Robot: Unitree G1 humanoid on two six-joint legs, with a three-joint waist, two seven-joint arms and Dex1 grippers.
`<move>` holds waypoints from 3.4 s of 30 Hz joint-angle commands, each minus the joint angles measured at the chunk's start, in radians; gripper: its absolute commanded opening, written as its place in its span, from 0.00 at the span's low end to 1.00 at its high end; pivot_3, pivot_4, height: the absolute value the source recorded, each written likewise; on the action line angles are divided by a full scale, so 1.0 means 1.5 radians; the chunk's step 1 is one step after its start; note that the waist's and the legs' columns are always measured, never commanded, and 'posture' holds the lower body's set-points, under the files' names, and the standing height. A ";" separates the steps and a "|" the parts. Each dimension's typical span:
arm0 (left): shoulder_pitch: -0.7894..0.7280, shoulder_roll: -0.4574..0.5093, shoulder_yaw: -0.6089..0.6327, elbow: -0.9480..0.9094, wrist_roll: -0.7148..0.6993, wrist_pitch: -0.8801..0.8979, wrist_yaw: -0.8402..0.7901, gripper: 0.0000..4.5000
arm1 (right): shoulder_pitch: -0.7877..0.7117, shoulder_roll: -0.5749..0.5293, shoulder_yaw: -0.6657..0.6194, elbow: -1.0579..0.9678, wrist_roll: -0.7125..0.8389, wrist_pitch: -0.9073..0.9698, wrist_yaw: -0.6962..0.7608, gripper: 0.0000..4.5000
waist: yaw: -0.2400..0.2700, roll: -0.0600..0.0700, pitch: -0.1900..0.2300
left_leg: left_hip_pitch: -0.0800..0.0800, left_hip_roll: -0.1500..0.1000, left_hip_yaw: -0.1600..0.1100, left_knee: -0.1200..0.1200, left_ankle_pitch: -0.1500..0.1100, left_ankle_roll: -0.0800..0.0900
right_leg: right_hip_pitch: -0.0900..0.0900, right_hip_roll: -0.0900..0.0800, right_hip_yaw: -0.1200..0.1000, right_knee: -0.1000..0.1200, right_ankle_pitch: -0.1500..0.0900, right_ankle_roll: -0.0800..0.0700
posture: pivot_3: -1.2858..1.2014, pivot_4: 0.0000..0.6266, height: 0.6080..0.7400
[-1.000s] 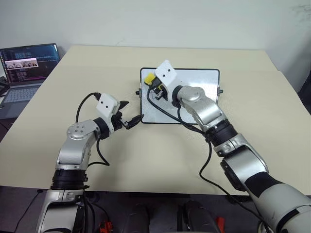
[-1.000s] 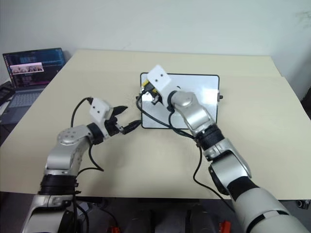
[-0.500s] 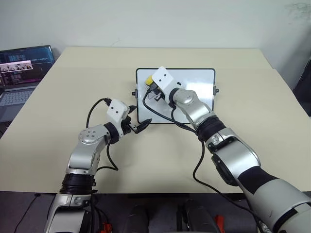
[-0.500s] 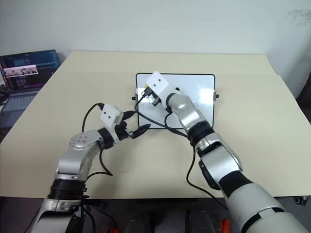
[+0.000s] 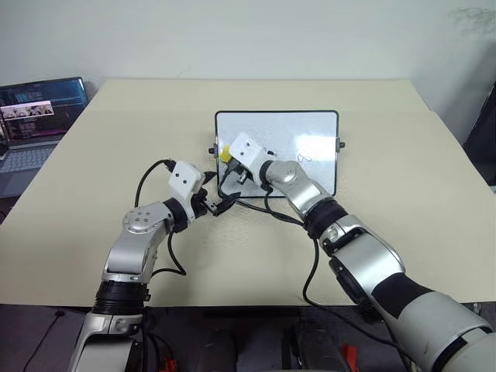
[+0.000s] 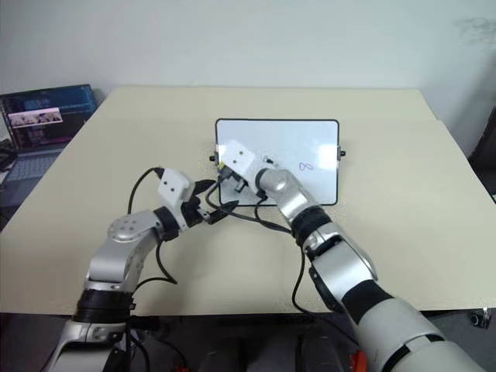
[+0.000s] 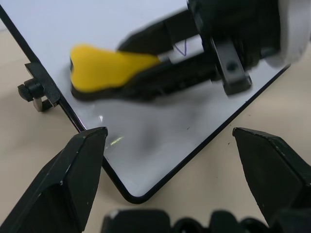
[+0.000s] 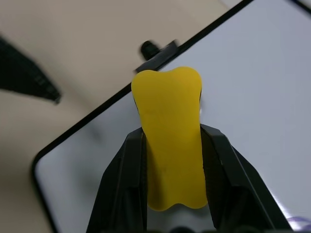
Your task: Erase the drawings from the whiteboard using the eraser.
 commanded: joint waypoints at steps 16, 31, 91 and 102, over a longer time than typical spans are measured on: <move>-0.029 0.013 0.019 -0.012 -0.019 -0.012 -0.011 1.00 | -0.029 -0.015 -0.070 -0.008 0.032 0.004 0.019 0.25 | 0.003 0.000 0.000 | -0.001 0.000 -0.001 0.000 0.002 -0.001 | 0.000 0.001 0.000 0.000 0.000 0.000 | 0.52 0.24 1.00; -0.108 0.142 0.039 -0.052 -0.066 0.048 -0.115 1.00 | 0.207 -0.434 -0.142 -0.709 0.138 0.314 0.347 0.25 | 0.007 0.000 0.001 | -0.009 0.000 -0.002 -0.003 0.000 -0.003 | -0.007 -0.001 -0.003 -0.002 -0.003 -0.001 | 0.52 0.24 1.00; -0.106 0.237 0.069 -0.048 -0.103 0.104 -0.195 1.00 | 0.256 -0.578 -0.171 -0.739 0.194 0.307 0.369 0.25 | 0.004 -0.002 0.003 | -0.007 0.000 0.001 -0.002 0.000 -0.003 | -0.007 -0.001 0.000 -0.001 -0.004 -0.001 | 0.52 0.24 1.00; -0.113 0.219 0.049 -0.033 -0.088 0.086 -0.185 1.00 | 0.161 -0.323 -0.096 -0.709 0.181 0.333 0.223 0.25 | 0.002 -0.002 0.003 | -0.007 0.000 0.000 -0.002 0.000 -0.003 | -0.007 0.000 -0.001 0.000 -0.004 -0.001 | 0.52 0.24 1.00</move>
